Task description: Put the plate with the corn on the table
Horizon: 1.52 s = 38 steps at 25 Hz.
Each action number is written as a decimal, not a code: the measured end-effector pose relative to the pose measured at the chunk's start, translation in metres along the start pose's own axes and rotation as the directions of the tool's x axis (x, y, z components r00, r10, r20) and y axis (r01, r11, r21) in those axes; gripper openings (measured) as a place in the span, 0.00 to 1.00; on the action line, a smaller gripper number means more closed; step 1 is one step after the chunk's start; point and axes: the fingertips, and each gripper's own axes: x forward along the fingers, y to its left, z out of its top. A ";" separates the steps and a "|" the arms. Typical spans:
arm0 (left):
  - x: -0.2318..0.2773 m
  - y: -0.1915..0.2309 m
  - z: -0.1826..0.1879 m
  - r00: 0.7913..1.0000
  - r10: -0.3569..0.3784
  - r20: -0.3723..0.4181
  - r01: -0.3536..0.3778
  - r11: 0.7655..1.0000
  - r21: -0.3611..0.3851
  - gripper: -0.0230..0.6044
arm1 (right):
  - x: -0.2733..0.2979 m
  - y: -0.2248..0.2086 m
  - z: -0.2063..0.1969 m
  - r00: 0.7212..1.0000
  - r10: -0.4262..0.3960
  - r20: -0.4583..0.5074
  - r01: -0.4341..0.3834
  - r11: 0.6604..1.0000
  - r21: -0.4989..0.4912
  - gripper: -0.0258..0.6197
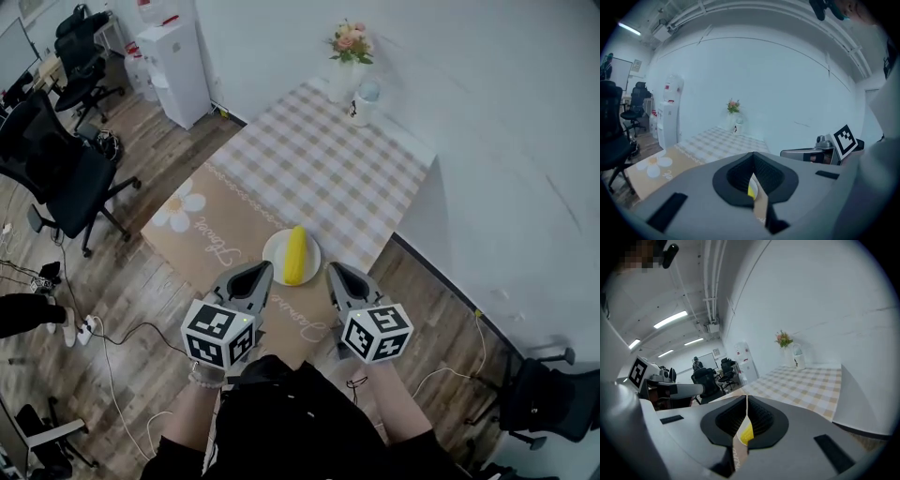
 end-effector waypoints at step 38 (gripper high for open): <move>-0.036 -0.062 0.071 0.991 -0.046 0.123 0.016 0.972 0.235 0.06 | -0.067 0.046 0.097 0.968 0.053 0.244 0.044 0.926 -0.374 0.11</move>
